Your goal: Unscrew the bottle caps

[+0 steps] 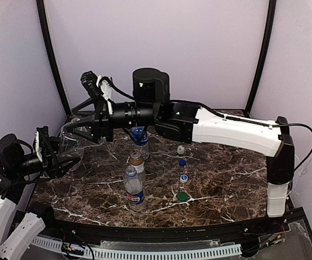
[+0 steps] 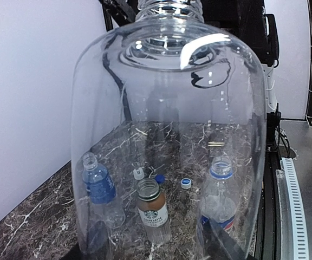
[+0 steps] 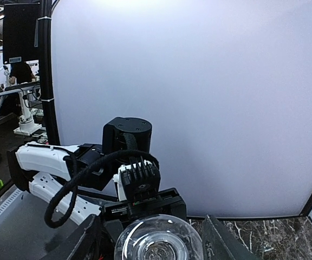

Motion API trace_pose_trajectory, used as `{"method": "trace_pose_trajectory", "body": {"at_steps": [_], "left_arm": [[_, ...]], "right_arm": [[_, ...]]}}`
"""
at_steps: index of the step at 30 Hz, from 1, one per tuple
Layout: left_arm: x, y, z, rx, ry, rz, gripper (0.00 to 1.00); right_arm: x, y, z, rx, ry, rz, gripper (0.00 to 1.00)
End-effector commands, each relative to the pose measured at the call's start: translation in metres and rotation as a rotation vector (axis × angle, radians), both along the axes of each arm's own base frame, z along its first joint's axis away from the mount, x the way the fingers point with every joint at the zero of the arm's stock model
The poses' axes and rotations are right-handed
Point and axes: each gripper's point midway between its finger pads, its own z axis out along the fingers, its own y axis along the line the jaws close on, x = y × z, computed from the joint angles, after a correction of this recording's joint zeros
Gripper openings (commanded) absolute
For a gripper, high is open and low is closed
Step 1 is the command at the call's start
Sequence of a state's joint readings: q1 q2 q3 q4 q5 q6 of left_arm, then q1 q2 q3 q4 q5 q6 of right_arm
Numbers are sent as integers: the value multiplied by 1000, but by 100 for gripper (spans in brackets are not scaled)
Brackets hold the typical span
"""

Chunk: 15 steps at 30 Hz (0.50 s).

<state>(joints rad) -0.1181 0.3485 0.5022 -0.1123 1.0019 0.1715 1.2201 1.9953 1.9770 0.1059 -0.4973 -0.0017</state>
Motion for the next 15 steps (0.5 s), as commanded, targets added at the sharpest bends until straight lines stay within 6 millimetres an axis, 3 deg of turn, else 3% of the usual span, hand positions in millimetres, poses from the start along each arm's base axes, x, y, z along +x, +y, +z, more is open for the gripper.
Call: {"method": "trace_pose_trajectory", "body": {"at_steps": [1,8,12,15], "left_arm": [[-1,-1,14,-16,-49,-9,36],[-2,-1,13,-17,-46,-14,36],[-2,-1,12,-14,-45,-14,36],[-1,-1,10,-10,-38,-10,36]], "right_arm": [[0,6,-8,-16,29,15,60],[13,16,-21,-69,53,-34,46],[13,18,-25,-81,55,-29,15],[14,16,-23,-81,50,-37,0]]}}
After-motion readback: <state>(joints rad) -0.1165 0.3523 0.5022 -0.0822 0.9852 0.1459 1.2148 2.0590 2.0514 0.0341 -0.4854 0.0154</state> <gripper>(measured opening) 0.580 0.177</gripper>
